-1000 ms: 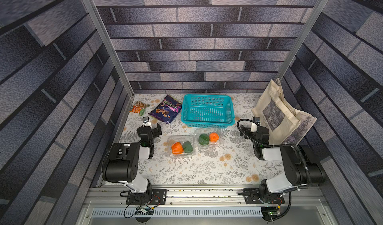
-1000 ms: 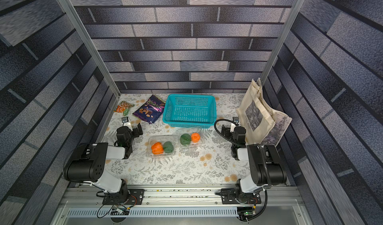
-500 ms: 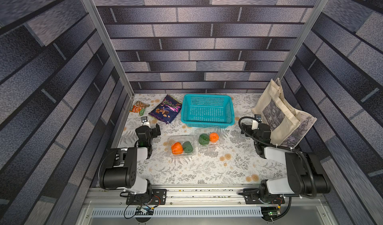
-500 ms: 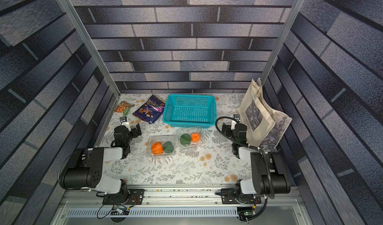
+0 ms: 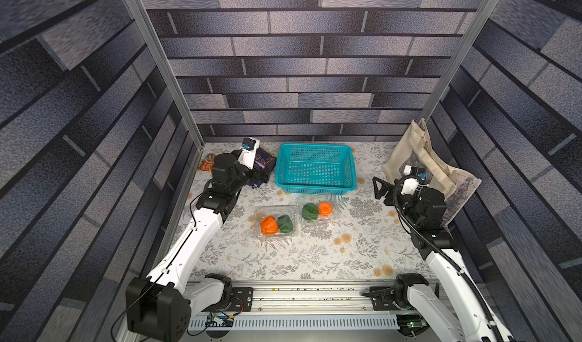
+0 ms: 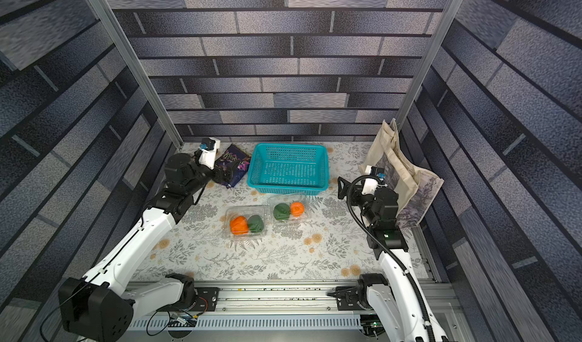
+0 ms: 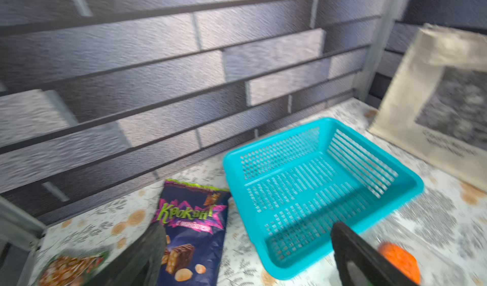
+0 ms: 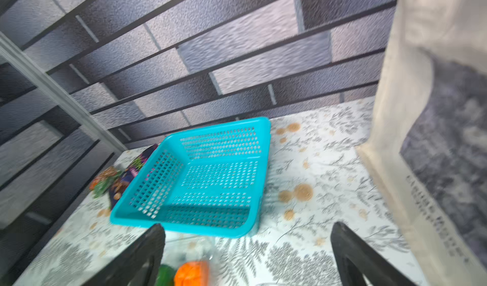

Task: Take oranges out of containers
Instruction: Adjust the packing box at the center of the board.

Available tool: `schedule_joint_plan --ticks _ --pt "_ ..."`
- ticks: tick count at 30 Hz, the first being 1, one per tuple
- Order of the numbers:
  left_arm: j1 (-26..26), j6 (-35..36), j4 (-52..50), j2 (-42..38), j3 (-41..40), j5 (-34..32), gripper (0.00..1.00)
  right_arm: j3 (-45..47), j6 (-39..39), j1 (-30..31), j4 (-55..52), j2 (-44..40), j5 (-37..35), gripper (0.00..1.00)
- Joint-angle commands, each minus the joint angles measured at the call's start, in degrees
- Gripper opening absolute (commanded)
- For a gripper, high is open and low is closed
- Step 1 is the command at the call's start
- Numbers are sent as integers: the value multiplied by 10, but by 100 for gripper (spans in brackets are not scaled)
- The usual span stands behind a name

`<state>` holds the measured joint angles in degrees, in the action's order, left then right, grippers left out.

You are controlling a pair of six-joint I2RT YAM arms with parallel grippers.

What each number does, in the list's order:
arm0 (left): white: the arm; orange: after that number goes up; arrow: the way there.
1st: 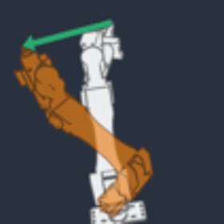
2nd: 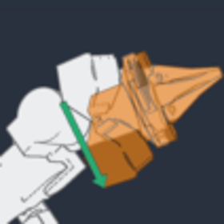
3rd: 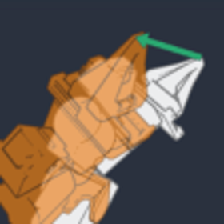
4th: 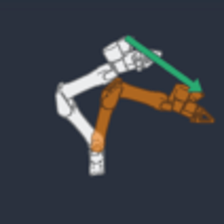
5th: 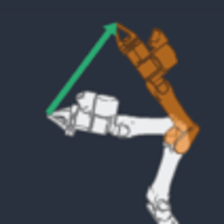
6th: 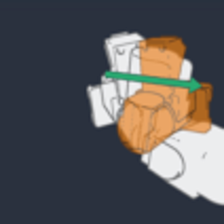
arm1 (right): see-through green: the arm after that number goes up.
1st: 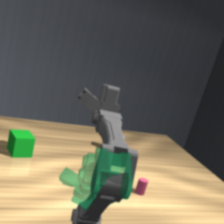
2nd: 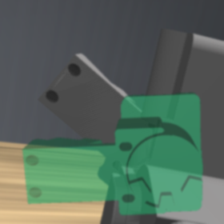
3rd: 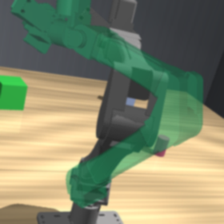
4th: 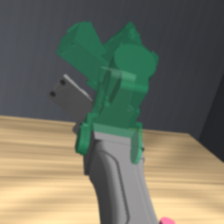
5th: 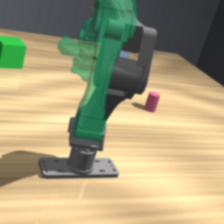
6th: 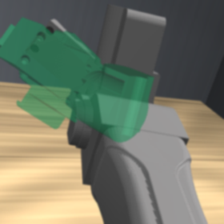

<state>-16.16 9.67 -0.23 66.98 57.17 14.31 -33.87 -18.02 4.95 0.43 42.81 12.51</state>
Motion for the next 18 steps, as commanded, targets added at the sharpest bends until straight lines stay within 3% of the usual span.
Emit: schedule_joint_plan --ticks 1,5,11,16,18 --pt "-52 73 -178 21 12 -27 100 6 -72 47 -66 -18 103 100" --pt "-93 68 -171 8 -37 -98 100 28 -133 123 -33 -15 166 100" --pt "-92 26 -155 -41 -103 -139 100 70 -196 242 29 31 183 100" --pt "-50 -31 -77 -60 -174 -43 100 59 -187 330 67 157 168 100" --pt "-49 -35 -77 -54 -185 -48 100 23 -170 363 69 221 162 100"
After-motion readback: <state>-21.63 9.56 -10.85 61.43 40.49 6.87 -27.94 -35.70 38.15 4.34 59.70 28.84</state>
